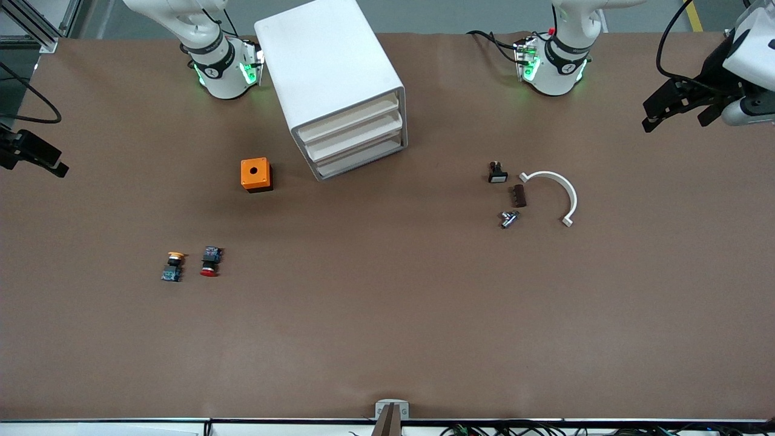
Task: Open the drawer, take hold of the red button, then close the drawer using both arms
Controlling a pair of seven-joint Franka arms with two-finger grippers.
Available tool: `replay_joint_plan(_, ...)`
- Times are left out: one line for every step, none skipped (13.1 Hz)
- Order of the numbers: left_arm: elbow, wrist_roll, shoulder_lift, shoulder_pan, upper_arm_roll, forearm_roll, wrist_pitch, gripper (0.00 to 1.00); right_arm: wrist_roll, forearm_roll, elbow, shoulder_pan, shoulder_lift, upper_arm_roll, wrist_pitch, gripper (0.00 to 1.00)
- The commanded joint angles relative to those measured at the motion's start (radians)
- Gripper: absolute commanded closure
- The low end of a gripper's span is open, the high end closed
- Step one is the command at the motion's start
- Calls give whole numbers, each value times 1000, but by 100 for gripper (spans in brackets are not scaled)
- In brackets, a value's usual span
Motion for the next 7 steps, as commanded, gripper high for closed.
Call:
replay_joint_plan(25, 24, 22, 22, -18, 23, 11, 0, 21, -15, 2, -6, -17, 9, -19, 0)
replay_joint_plan(34, 26, 28, 24, -18, 23, 9, 0, 21, -15, 4, -7, -17, 9, -27, 0)
replay_joint_plan(34, 26, 34, 25, -16, 23, 8, 0, 19, -15, 4, -7, -17, 9, -27, 0)
replay_joint_plan(34, 26, 36, 27, -13, 21, 8, 0, 19, -15, 4, -7, -17, 9, -27, 0)
replay_joint_plan(33, 26, 36, 27, -9, 23, 8, 0, 19, -15, 4, -7, -15, 9, -28, 0)
replay_joint_plan(33, 26, 36, 28, -9, 23, 5, 0, 19, -15, 4, -7, -17, 9, -28, 0)
replay_joint_plan(34, 26, 36, 28, -9, 30, 2, 0, 18, -15, 4, -7, -17, 9, -28, 0)
